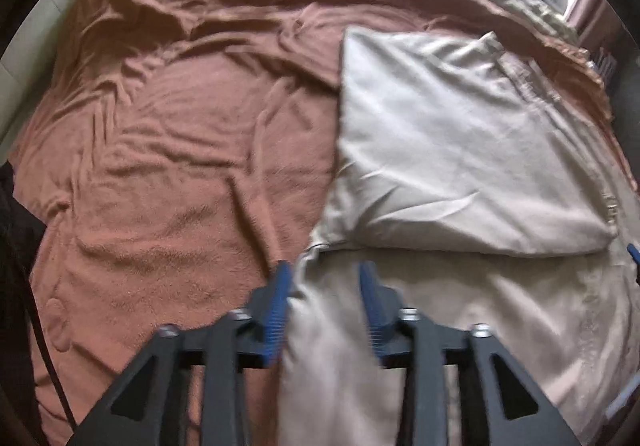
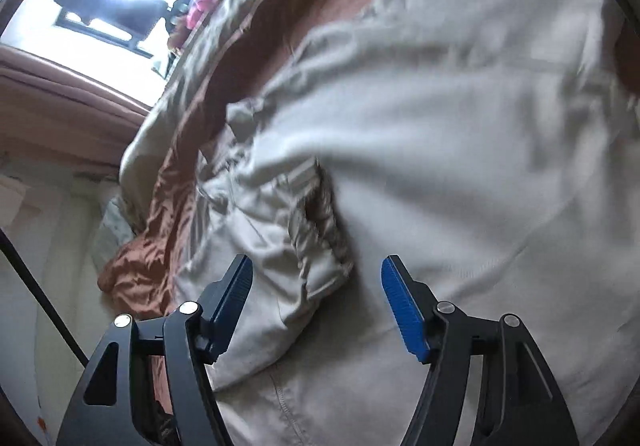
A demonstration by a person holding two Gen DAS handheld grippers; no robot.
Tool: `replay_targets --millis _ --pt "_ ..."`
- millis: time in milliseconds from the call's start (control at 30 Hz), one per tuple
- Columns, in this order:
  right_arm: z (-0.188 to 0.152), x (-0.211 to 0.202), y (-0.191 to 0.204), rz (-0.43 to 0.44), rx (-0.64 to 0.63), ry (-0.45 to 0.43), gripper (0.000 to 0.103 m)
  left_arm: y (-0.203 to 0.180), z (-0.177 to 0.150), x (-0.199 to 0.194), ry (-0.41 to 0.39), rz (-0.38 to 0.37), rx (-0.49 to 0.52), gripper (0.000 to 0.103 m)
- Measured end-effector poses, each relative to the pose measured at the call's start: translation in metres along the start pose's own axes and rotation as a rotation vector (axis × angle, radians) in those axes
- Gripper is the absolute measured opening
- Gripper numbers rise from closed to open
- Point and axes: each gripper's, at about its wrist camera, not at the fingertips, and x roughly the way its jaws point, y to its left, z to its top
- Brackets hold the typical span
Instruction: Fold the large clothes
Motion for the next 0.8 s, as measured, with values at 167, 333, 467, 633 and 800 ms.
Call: replay_targets --millis 167,333,467,633,800 --pt "0.027 -0.038 -0.035 -0.008 0.018 -0.088 0.065 -0.03 0.003 -0.023 -0.051 -0.029 0.035 0.051" --pt "0.047 -0.051 -0.072 -0.03 0.069 -0.18 0.065 -0.065 0.003 -0.029 -0.058 -0.058 0.067 0.051" --pt "0.055 -0.06 -0.104 -0.03 0.114 -0.237 0.06 -0.091 0.001 -0.029 -0.05 -0.069 0.108 0.051" --pt "0.064 -0.046 -0.128 -0.069 0.161 -0.279 0.044 -0.116 0.002 -0.024 -0.041 -0.074 0.15 0.051" --pt "0.07 -0.038 -0.146 -0.127 0.181 -0.298 0.038 -0.131 0.001 -0.016 -0.018 -0.101 0.159 0.051"
